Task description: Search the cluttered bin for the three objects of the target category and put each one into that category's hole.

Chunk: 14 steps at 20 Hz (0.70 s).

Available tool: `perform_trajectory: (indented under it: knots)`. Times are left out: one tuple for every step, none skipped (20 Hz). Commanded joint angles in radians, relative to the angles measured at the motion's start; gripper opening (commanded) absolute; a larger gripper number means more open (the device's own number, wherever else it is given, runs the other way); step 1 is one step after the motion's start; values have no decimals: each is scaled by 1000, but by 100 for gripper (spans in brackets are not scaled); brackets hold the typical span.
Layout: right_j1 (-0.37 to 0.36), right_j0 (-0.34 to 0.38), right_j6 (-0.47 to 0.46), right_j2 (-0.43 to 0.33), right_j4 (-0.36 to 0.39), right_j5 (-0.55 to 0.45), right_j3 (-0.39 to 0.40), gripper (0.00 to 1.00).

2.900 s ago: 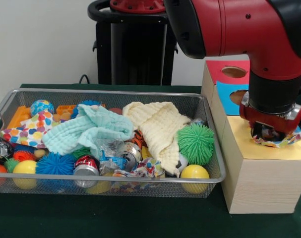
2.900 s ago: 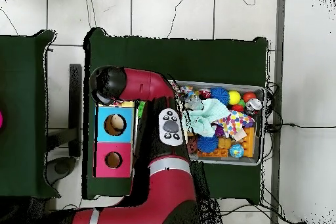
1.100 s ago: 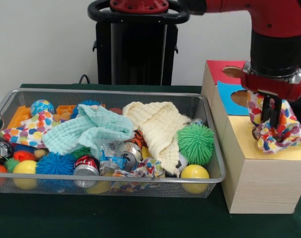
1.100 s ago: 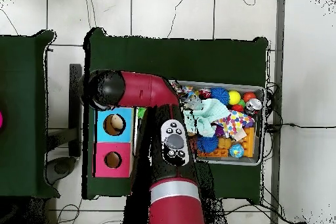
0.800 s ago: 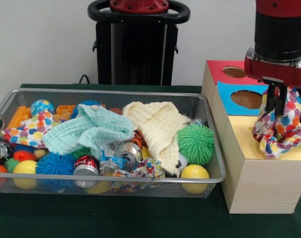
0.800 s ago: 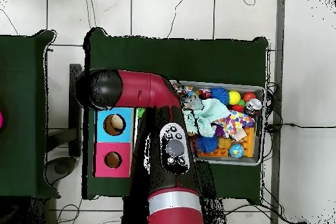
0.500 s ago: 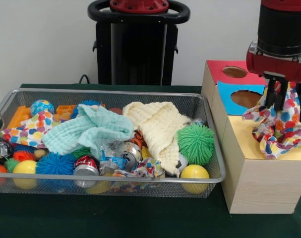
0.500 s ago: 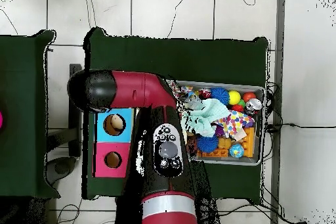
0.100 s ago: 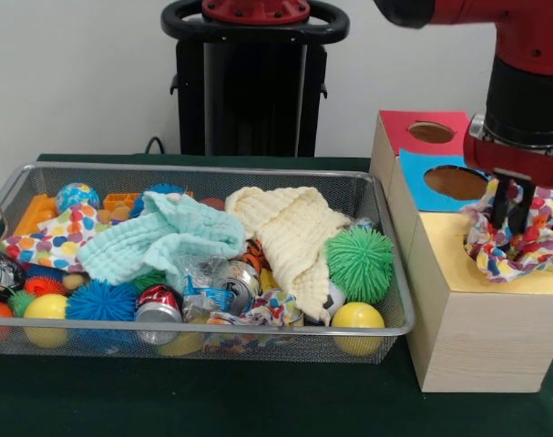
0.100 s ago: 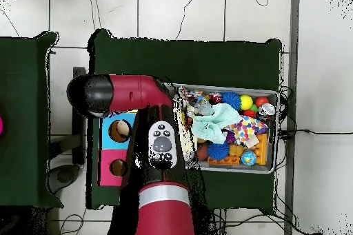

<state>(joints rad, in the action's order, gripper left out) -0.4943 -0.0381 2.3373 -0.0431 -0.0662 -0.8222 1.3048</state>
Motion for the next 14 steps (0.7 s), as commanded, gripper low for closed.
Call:
perform_trajectory:
  knots:
    - [89,19,44,-23,22,-107,-1,100]
    - [87,20,42,-24,20,-104,2,100]
    - [87,20,40,-23,20,-108,3,100]
    - [86,20,37,-22,20,-111,4,100]
    - [88,20,36,-21,21,-125,-2,100]
    - [89,19,35,-20,23,-135,-5,100]
    - [91,18,35,-19,24,-149,-12,100]
    - [92,17,36,-17,24,-155,-14,100]
    - [94,13,36,-14,29,-170,-23,100]
    - [96,9,36,-8,37,-179,-33,100]
    - [96,5,37,0,45,-202,-44,100]
    - [91,1,38,8,51,-221,-46,100]
    - [87,0,35,15,59,-234,-49,100]
    - [77,-2,32,18,62,-243,-44,100]
